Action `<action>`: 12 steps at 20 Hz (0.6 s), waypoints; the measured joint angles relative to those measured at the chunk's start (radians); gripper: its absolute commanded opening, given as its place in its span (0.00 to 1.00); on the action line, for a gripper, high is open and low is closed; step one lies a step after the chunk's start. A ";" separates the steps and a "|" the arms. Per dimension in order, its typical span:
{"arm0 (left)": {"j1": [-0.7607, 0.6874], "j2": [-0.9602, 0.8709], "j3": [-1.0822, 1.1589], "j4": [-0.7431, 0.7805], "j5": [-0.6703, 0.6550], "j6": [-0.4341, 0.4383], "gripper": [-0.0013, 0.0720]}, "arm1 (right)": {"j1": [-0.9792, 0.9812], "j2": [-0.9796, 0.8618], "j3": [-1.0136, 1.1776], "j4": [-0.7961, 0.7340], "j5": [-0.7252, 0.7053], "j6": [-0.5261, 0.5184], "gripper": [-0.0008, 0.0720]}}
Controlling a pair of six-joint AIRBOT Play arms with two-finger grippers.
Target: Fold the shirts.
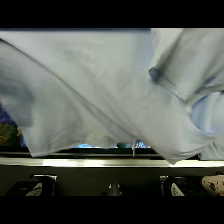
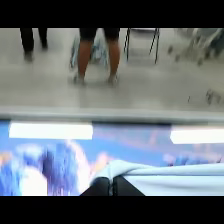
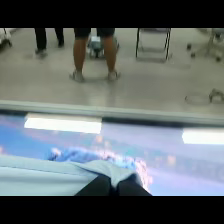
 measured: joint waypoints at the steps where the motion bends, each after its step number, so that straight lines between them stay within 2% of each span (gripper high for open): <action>1: 0.000 -0.043 -0.045 0.008 -0.003 0.000 0.05 | 0.000 -0.069 0.000 -0.005 0.025 0.006 0.03; 6: 0.000 -0.327 -0.220 0.019 0.055 -0.001 0.05 | 0.000 -0.470 0.000 0.024 0.024 0.043 0.03; 10: 0.001 -0.533 -0.256 -0.021 0.071 -0.002 0.06 | -0.001 -0.703 0.000 0.138 -0.006 0.178 0.03; 11: 0.002 -0.570 -0.260 -0.048 0.071 -0.002 0.08 | 0.000 -0.741 0.000 0.177 -0.010 0.204 0.04; 12: 0.002 -0.602 -0.263 -0.074 0.068 -0.002 0.23 | 0.003 -0.769 0.000 0.216 -0.011 0.225 0.18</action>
